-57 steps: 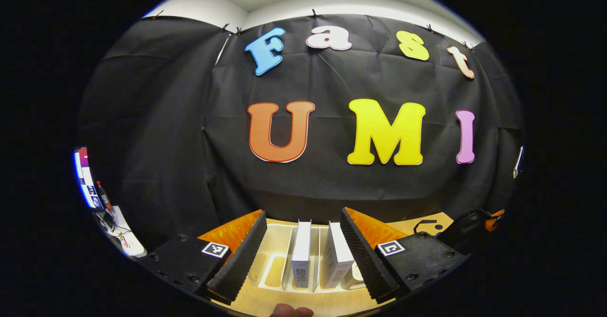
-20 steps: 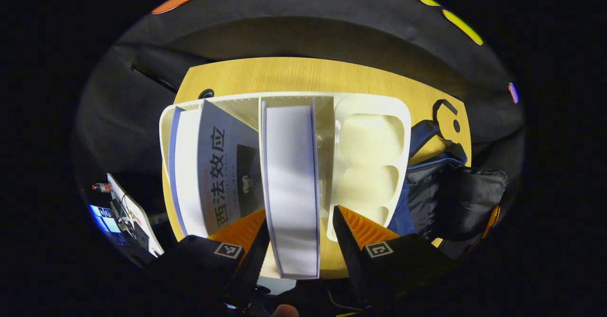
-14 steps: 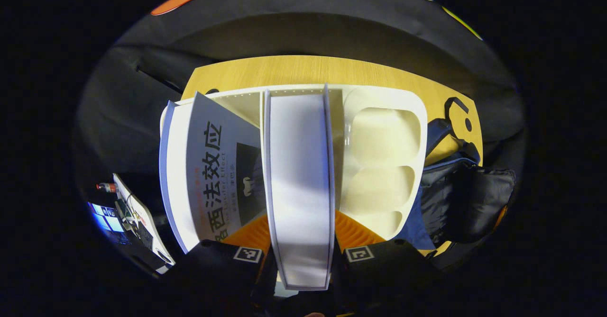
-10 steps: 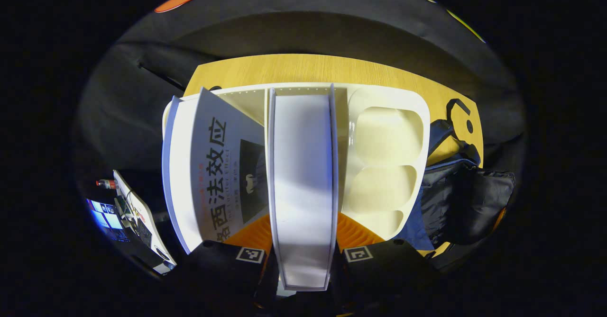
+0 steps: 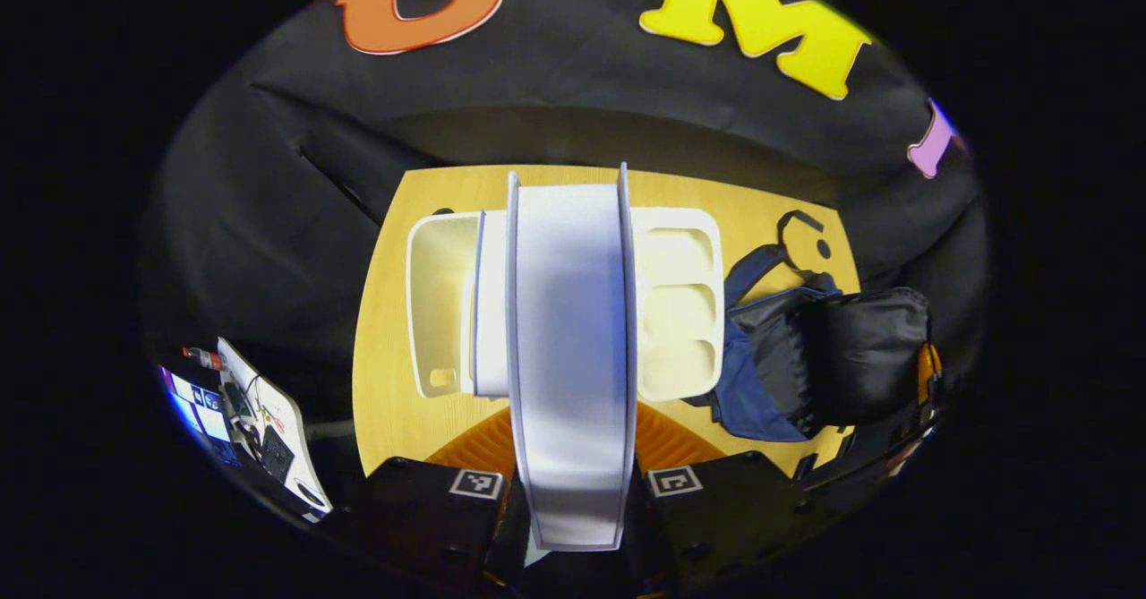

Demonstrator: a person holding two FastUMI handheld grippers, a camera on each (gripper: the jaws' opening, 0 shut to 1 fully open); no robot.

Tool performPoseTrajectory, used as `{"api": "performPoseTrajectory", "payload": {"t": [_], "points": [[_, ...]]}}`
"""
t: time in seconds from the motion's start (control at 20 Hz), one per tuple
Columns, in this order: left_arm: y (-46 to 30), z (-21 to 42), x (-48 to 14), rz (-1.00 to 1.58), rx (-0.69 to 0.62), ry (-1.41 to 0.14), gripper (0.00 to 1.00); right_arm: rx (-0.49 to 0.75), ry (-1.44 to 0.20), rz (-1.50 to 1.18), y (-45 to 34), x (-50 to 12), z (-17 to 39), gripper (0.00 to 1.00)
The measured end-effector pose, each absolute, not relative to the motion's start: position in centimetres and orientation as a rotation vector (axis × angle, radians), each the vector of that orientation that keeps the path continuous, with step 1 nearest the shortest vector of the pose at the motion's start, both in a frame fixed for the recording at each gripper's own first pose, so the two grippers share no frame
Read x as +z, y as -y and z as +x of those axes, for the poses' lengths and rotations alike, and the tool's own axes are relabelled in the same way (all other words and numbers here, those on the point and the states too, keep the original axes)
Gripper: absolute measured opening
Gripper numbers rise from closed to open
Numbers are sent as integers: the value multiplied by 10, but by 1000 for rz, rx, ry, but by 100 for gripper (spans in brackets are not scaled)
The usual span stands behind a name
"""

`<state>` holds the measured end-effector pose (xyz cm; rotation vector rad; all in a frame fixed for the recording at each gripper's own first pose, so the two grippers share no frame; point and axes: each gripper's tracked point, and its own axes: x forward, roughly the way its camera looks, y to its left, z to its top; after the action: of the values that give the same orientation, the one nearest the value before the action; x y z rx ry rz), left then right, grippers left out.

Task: Open the schoolbag, grab two books from the bookshelf and put them into the schoolbag.

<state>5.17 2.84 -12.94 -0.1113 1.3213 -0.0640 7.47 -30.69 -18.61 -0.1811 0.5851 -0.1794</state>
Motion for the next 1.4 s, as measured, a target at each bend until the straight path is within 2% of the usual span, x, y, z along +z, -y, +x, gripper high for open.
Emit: {"api": "performPoseTrajectory", "payload": {"t": [0.3, 0.55, 0.8, 1.1, 1.4], "points": [[-27, 33, -57, -275, -165, -1123, 43, -195, -594, -184, 302, -182, 73, 0], [56, 22, -55, -589, -335, -1096, 45, -200, -600, -190, 299, -183, 70, 0], [147, 7, -104, -676, -431, -1139, 43, -190, -598, -219, 293, -186, 70, 0], [257, -22, -190, -742, -472, -1246, 43, -186, -606, -215, 295, -187, 69, 1], [300, -17, -251, -816, -448, -1247, 44, -198, -606, -186, 299, -188, 73, 1]]}}
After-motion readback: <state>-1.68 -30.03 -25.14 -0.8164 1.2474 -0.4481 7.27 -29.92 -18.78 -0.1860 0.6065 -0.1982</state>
